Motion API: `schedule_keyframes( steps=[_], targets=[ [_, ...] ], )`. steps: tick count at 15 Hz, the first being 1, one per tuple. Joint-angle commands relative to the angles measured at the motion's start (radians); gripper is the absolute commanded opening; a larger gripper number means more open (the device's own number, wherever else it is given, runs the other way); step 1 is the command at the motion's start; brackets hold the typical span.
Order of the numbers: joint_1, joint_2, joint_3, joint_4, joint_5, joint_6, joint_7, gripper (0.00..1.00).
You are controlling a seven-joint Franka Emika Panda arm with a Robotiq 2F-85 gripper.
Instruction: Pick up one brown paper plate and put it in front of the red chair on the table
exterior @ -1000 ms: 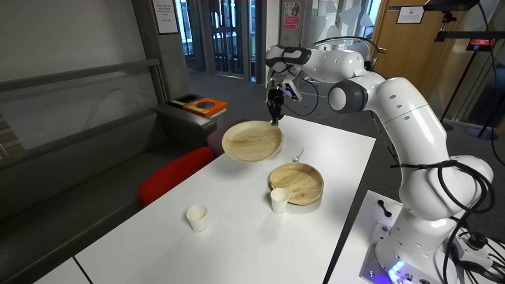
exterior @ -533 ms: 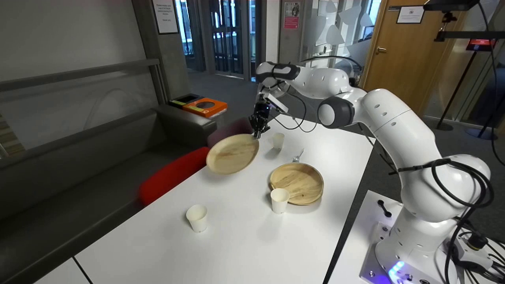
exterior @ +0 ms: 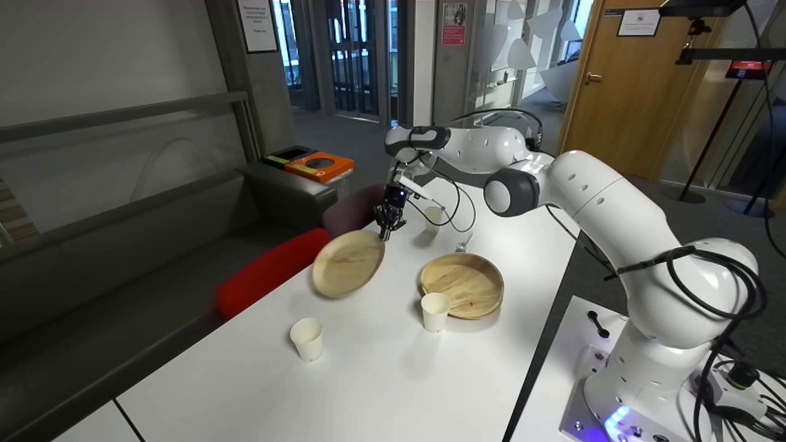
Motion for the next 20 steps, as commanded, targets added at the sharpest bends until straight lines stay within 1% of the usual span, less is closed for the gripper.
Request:
schedule_keyframes(
  steps=[1,9,14,20],
  targets=[
    [0.012,0.044,-0.008,0.042,-0.009,0.012,0.038,0.01],
    [0.017,0.112,-0.025,0.065,-0.009,0.023,0.052,0.01],
    [0.03,0.15,-0.035,0.101,-0.014,0.057,0.105,0.01],
    [0.045,0.162,-0.035,0.136,-0.017,0.035,0.137,0.01]
  ],
)
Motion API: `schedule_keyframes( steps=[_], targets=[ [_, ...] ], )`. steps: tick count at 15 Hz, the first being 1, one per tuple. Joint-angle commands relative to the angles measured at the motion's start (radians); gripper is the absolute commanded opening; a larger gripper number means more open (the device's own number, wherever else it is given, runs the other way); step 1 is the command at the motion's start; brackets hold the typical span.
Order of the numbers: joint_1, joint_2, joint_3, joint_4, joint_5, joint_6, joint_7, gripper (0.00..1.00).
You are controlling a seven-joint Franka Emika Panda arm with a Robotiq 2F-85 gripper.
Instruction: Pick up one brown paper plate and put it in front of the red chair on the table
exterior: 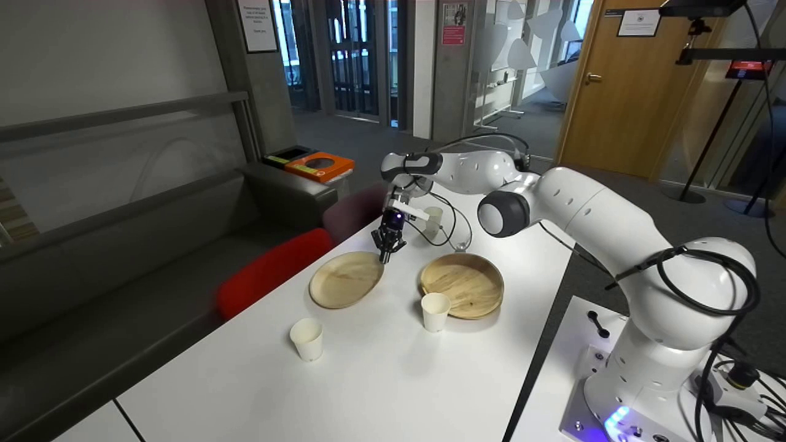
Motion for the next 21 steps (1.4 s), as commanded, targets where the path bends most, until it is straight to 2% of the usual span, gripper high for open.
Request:
schedule_keyframes(
  steps=[1,10,21],
  targets=[
    [0.019,0.009,-0.006,0.056,-0.015,-0.014,0.043,0.01],
    [0.068,0.029,-0.017,0.078,-0.035,-0.008,0.063,0.01],
    [0.079,0.084,-0.038,0.108,-0.063,-0.01,0.09,0.01]
  ],
)
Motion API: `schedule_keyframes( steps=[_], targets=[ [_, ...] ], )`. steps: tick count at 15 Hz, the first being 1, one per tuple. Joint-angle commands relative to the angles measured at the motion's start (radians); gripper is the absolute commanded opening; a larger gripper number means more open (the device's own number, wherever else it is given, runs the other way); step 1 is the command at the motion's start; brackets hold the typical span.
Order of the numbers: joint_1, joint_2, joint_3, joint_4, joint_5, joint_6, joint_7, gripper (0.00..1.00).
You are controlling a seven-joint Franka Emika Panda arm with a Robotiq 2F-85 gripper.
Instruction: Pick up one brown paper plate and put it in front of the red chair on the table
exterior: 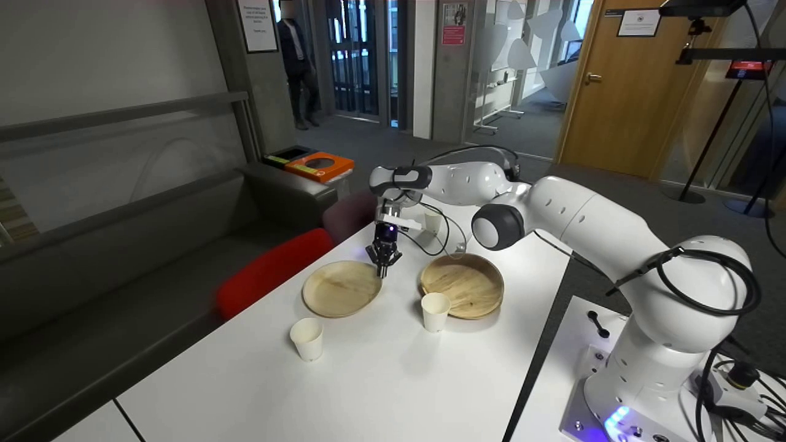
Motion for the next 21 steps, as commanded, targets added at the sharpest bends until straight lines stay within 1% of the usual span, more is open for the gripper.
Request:
schedule_keyframes(
  steps=[1,2,3,4,6,9,15,17,18,20,21],
  targets=[
    [0.01,0.019,-0.011,0.056,-0.017,-0.009,0.044,0.01],
    [0.011,0.018,-0.011,0.059,-0.018,-0.008,0.046,0.01],
    [0.011,0.018,-0.01,0.062,-0.018,-0.01,0.048,0.05],
    [0.012,0.017,-0.011,0.065,-0.02,-0.011,0.051,0.29],
    [0.014,0.015,-0.01,0.069,-0.021,-0.012,0.059,0.33],
    [0.018,0.014,-0.009,0.074,-0.022,-0.011,0.068,0.57],
    [0.021,0.016,-0.009,0.077,-0.023,-0.012,0.076,0.99],
    [0.017,0.011,-0.006,0.075,-0.022,-0.023,0.067,1.0],
    [0.017,-0.002,-0.01,0.069,-0.033,-0.038,0.043,1.0],
    [0.024,-0.034,-0.036,0.056,-0.068,-0.025,0.014,1.0],
    [0.031,-0.062,-0.061,0.046,-0.106,-0.014,-0.014,1.0]
  ],
)
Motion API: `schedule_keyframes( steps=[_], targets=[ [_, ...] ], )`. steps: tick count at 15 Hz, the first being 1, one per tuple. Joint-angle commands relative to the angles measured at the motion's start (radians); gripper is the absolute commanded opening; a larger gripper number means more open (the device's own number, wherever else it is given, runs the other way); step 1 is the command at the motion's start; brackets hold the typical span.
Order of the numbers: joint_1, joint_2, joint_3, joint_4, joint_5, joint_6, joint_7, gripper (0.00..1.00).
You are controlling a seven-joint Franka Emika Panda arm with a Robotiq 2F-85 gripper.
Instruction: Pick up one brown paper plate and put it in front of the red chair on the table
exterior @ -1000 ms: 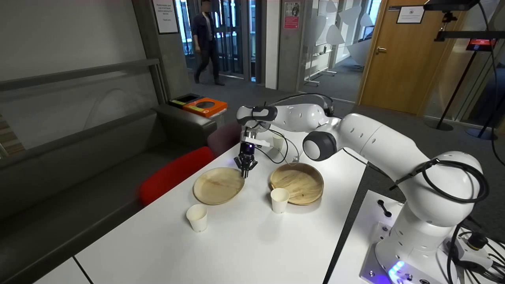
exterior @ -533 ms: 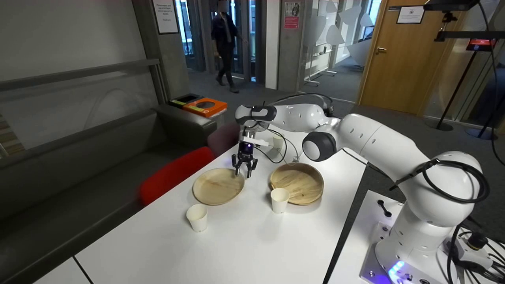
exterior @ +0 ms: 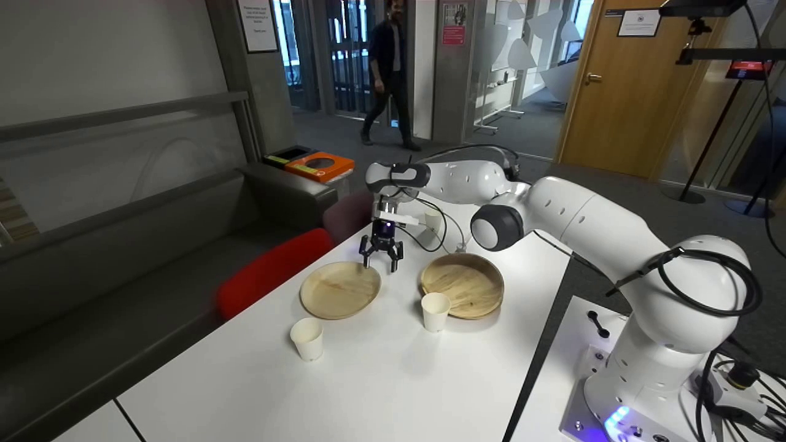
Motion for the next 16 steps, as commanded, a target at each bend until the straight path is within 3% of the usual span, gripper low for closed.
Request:
schedule_keyframes(
  steps=[1,6,16],
  targets=[
    [0.017,-0.081,-0.072,-0.002,-0.101,-0.011,-0.069,1.0],
    [0.027,-0.194,-0.17,-0.022,-0.265,-0.042,-0.248,1.0],
    [0.024,-0.314,-0.274,-0.054,-0.45,-0.07,-0.629,1.0]
  ],
)
